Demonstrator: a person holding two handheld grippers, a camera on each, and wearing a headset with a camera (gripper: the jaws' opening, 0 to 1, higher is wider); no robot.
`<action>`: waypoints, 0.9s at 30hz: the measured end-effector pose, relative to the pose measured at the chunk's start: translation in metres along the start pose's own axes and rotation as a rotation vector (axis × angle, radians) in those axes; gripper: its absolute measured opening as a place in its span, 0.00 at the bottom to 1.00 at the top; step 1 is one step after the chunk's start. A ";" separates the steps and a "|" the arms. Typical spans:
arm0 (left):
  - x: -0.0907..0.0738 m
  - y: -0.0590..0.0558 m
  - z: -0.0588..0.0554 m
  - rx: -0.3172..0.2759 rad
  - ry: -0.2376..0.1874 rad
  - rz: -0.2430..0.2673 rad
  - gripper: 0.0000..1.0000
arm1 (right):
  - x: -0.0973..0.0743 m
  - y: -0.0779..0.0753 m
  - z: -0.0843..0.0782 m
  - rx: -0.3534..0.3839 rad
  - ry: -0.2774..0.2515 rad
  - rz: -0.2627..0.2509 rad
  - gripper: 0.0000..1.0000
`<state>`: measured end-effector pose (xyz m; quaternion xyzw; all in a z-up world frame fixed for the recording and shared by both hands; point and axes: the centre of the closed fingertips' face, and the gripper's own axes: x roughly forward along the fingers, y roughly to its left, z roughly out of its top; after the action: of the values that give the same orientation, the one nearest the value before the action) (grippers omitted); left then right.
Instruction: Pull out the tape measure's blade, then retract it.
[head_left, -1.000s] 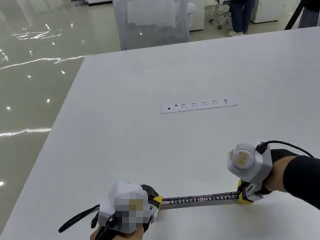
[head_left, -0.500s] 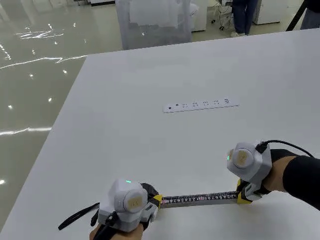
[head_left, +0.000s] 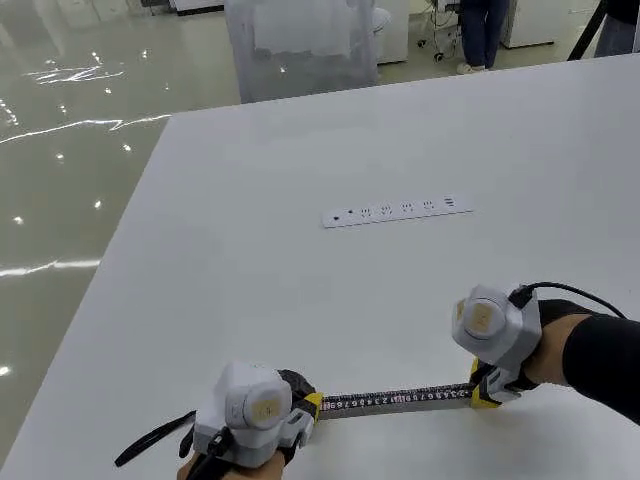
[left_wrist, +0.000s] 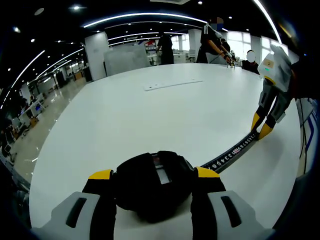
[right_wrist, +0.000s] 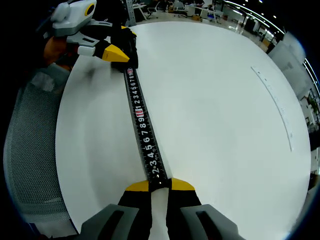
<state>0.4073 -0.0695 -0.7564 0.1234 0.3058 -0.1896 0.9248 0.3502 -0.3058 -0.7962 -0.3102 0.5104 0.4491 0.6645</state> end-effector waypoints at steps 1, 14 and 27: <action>0.000 0.000 0.000 -0.002 0.000 0.000 0.55 | 0.000 0.000 0.000 -0.002 0.001 0.001 0.05; 0.001 0.000 0.000 -0.001 0.003 -0.004 0.55 | 0.000 0.000 0.002 0.002 0.007 -0.005 0.05; 0.001 0.001 0.001 0.008 -0.001 -0.001 0.55 | 0.000 0.000 0.003 -0.021 0.016 -0.010 0.03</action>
<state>0.4086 -0.0696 -0.7565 0.1267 0.3047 -0.1913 0.9244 0.3513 -0.3034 -0.7953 -0.3233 0.5096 0.4488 0.6591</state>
